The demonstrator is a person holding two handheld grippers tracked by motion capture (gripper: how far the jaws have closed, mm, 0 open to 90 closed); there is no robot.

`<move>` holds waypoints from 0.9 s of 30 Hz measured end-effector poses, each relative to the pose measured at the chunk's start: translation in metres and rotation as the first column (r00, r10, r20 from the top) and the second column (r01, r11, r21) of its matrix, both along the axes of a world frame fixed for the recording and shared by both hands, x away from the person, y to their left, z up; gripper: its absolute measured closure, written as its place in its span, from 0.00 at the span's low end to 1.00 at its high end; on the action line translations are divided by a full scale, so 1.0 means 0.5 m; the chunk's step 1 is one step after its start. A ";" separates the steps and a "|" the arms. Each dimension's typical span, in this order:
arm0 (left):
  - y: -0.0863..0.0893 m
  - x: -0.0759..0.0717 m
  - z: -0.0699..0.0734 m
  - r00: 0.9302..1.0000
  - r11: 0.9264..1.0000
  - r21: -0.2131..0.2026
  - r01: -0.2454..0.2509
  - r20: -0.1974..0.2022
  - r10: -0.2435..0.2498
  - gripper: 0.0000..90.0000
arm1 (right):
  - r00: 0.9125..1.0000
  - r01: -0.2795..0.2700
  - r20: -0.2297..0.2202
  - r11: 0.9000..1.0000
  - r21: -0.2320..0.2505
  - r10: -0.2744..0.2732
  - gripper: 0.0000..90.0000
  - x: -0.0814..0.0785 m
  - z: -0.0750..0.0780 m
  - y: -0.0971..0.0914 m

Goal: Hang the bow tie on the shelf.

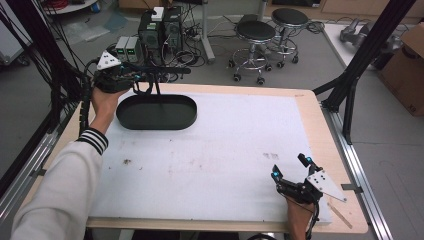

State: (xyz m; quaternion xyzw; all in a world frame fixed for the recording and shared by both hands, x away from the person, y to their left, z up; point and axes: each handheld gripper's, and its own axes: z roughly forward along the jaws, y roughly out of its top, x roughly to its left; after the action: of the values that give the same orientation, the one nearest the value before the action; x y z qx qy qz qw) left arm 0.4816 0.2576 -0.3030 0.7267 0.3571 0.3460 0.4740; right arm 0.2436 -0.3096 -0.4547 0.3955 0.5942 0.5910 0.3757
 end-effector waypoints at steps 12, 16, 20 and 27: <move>0.012 -0.034 -0.015 1.000 0.998 -0.061 0.010 0.009 -0.009 0.43 | 1.000 0.001 -0.001 1.000 0.002 -0.001 0.03 -0.002 0.000 0.000; 0.011 -0.046 -0.012 0.999 0.998 -0.047 0.030 0.032 -0.029 0.43 | 1.000 -0.001 -0.001 1.000 0.006 0.001 0.03 -0.001 0.000 0.000; 0.007 -0.054 -0.008 0.998 0.998 -0.055 0.044 0.039 -0.042 0.41 | 1.000 -0.003 0.000 1.000 0.005 0.003 0.03 -0.002 0.000 0.000; -0.005 -0.089 0.000 0.997 0.998 -0.030 0.056 0.064 -0.053 0.29 | 1.000 -0.004 0.000 1.000 0.005 0.004 0.03 -0.001 0.000 0.000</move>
State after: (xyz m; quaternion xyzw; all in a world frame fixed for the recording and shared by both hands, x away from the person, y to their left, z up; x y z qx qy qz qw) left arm 0.4373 0.2549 -0.3031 0.7172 0.3274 0.3501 0.5058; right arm 0.2429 -0.3097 -0.4548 0.3952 0.5935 0.5934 0.3736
